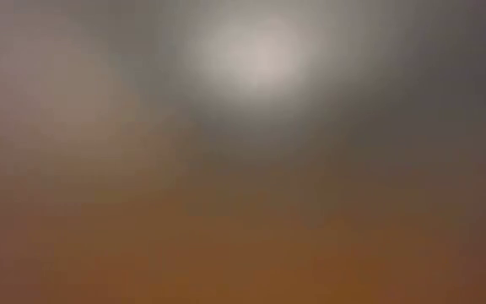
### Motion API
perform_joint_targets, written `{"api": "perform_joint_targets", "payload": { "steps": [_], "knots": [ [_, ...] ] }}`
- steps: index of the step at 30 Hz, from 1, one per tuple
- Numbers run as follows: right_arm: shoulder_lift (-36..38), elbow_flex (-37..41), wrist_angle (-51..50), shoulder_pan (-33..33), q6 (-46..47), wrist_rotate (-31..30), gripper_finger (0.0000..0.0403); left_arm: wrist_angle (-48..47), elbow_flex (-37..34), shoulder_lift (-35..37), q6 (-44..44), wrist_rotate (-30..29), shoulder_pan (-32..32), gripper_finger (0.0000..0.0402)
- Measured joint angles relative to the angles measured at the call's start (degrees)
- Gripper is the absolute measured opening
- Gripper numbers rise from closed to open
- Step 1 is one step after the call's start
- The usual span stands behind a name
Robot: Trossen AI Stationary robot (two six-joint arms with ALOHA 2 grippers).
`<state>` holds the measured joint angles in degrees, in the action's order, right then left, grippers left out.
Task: Roll microfiber towels into tight, uniform cylinder then place into a basket
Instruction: Roll the blue towel
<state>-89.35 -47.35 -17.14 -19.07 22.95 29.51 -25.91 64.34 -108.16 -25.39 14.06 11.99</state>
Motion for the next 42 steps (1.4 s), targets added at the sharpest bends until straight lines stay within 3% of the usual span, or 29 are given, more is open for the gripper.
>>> {"api": "perform_joint_targets", "payload": {
  "steps": [6,13,21,31,37,42],
  "knots": [
    [0.30,-4.10,-0.21,3.01,-3.78,0.18,0.0133,-0.07,0.02,0.00,0.00,0.02,0.00,0.0000],
    [-1.42,-1.33,6.76,7.27,-8.46,-1.19,0.0133,-0.20,0.09,0.00,0.03,0.02,0.00,0.0000],
    [-8.63,-0.82,9.19,7.34,-11.00,-5.88,0.0133,-0.45,0.11,0.00,0.44,0.27,0.00,0.0000],
    [-12.99,-1.01,10.66,7.19,-11.56,-5.36,0.0133,-0.70,0.11,0.00,0.52,0.81,-0.04,0.0002],
    [-13.06,-1.01,10.67,7.19,-11.60,-5.31,0.0133,-1.24,0.44,0.20,0.50,0.61,0.25,0.0037],
    [-13.10,-0.97,10.75,7.19,-11.49,-5.24,0.0133,-9.33,4.13,0.22,0.50,0.86,1.39,0.0075]
  ]
}}
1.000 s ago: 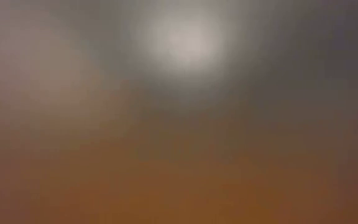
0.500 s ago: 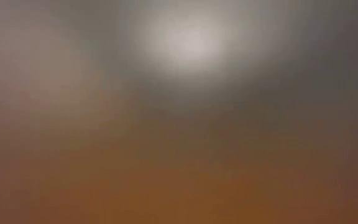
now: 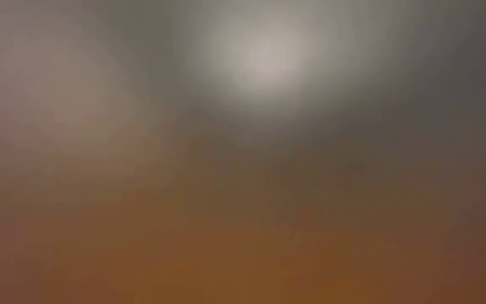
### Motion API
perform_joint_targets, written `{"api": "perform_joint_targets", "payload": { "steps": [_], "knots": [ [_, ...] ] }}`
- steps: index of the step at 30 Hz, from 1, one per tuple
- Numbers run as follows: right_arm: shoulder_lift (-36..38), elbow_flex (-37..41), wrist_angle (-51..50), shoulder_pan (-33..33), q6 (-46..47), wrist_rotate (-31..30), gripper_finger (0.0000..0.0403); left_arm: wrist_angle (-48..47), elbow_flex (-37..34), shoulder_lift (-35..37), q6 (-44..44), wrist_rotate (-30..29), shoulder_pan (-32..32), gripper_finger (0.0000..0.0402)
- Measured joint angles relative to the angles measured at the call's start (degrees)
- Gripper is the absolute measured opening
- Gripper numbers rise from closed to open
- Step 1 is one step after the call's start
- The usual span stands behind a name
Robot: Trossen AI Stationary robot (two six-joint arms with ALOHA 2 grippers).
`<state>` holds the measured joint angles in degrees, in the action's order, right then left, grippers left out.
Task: Roll microfiber towels into tight, uniform cylinder then place into a basket
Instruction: Roll the blue towel
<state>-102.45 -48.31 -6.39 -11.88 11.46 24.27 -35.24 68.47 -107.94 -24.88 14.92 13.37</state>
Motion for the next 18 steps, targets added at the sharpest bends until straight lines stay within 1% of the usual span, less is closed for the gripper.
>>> {"api": "perform_joint_targets", "payload": {
  "steps": [3,6,10,14,18],
  "knots": [
    [-0.02,0.02,0.00,0.00,0.00,-0.01,0.0133,-7.01,3.69,0.00,0.49,0.01,1.51,0.0081],
    [-0.04,0.03,0.00,-0.02,0.00,-0.02,0.0133,-12.91,8.15,0.01,5.30,-0.03,1.86,0.0079],
    [-0.06,0.06,-0.04,-0.02,0.02,0.00,0.0133,-12.67,10.31,0.11,15.55,-0.13,-1.76,0.0077],
    [-0.09,0.07,-0.09,0.00,0.33,-0.02,0.0133,-11.68,8.57,0.11,25.75,-0.52,-6.02,0.0077],
    [-0.09,0.09,-0.11,0.00,0.39,0.16,0.0133,-9.82,7.19,0.11,29.78,-4.15,-9.12,0.0077]
  ]
}}
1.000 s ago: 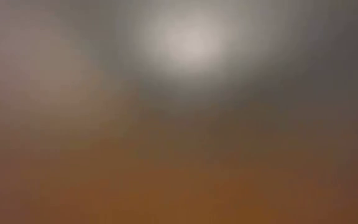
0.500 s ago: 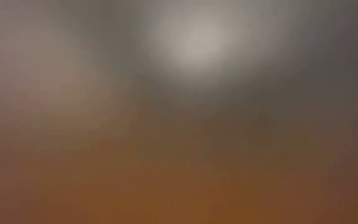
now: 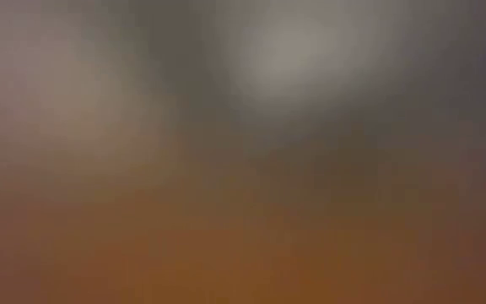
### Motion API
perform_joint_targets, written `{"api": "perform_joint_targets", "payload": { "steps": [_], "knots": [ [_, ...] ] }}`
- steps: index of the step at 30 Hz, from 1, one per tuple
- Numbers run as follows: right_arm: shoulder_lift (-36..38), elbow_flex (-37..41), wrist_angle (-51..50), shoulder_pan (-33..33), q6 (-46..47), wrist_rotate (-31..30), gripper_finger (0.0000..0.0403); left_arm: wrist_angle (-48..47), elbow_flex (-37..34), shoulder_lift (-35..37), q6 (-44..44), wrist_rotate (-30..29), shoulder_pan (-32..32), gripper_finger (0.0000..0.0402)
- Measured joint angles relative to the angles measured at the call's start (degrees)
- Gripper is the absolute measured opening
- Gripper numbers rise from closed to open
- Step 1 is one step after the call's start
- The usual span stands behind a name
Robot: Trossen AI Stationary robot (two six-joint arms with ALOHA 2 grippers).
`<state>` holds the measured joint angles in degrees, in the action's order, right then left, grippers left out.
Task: Roll microfiber towels into tight, uniform cylinder then place into a basket
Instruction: Roll the blue towel
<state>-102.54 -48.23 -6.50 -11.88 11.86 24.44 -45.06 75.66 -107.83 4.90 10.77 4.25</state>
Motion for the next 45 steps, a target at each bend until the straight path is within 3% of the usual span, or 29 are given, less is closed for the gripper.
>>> {"api": "perform_joint_targets", "payload": {
  "steps": [9,15,20,28,39,45],
  "knots": [
    [-0.07,0.02,0.20,0.00,-0.09,0.47,0.0133,7.89,-0.30,-0.79,3.74,-8.24,-3.48,0.0076],
    [-0.07,0.04,0.47,-0.02,-0.04,0.69,0.0133,9.38,-2.45,-1.84,1.93,-8.92,-3.26,0.0076],
    [-0.07,0.07,0.84,-0.02,-0.05,0.70,0.0133,10.43,-3.72,-1.79,0.16,-14.91,-3.08,0.0076],
    [-0.11,0.07,1.16,0.00,-0.11,0.77,0.0133,12.63,-3.60,-3.06,0.10,-12.74,-3.44,0.0076],
    [-0.11,0.07,1.45,0.04,-0.19,0.94,0.0133,15.22,-4.94,-5.42,-1.63,-14.43,-3.98,0.0075],
    [2.33,0.28,0.51,0.04,-0.44,0.64,0.0134,14.66,-4.99,-5.81,-1.79,-14.96,-3.88,0.0014]
  ]
}}
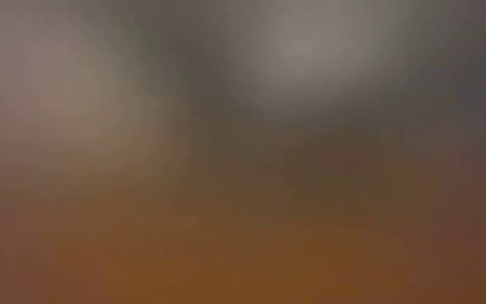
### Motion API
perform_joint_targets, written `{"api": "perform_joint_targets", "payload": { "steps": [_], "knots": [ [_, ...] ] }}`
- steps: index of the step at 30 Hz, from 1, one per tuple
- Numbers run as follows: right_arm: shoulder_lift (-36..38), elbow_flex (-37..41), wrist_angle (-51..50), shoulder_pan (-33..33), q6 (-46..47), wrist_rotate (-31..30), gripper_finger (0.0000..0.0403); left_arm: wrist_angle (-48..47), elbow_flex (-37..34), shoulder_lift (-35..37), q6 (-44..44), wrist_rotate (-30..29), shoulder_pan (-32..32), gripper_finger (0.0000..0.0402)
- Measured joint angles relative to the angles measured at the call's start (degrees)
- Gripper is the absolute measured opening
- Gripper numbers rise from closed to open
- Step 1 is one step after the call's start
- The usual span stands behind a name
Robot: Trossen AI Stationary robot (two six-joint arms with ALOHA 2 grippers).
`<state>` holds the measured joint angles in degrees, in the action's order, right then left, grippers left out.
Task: Roll microfiber towels into tight, uniform cylinder then place into a basket
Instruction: Roll the blue towel
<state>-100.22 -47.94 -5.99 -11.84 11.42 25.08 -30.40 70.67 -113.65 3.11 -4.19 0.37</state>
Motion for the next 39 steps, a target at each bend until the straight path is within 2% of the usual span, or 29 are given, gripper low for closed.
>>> {"api": "perform_joint_targets", "payload": {
  "steps": [6,12,17,28,35,39],
  "knots": [
    [4.94,-0.04,-3.74,0.54,-6.11,-0.57,0.0134,-0.14,-0.02,-0.04,0.01,1.31,0.82,0.0002],
    [7.82,-0.13,-10.48,3.44,-18.36,-6.76,0.0134,-0.18,-0.09,-0.04,0.02,2.41,1.39,0.0001],
    [7.20,-0.15,-11.97,5.00,-23.84,-9.59,0.0133,-0.15,-0.13,-0.04,0.02,2.41,1.39,0.0000],
    [2.52,-0.29,-11.42,5.42,-29.97,-12.30,0.0133,0.01,-0.24,-0.04,0.02,2.43,1.46,0.0000],
    [1.15,-0.48,-11.22,5.46,-30.16,-13.48,0.0133,0.03,-0.24,-0.04,0.02,2.43,1.46,0.0000],
    [1.11,-0.50,-11.29,5.53,-30.14,-16.67,0.0131,0.03,-0.24,-0.04,0.02,3.13,1.51,0.0000]
  ]
}}
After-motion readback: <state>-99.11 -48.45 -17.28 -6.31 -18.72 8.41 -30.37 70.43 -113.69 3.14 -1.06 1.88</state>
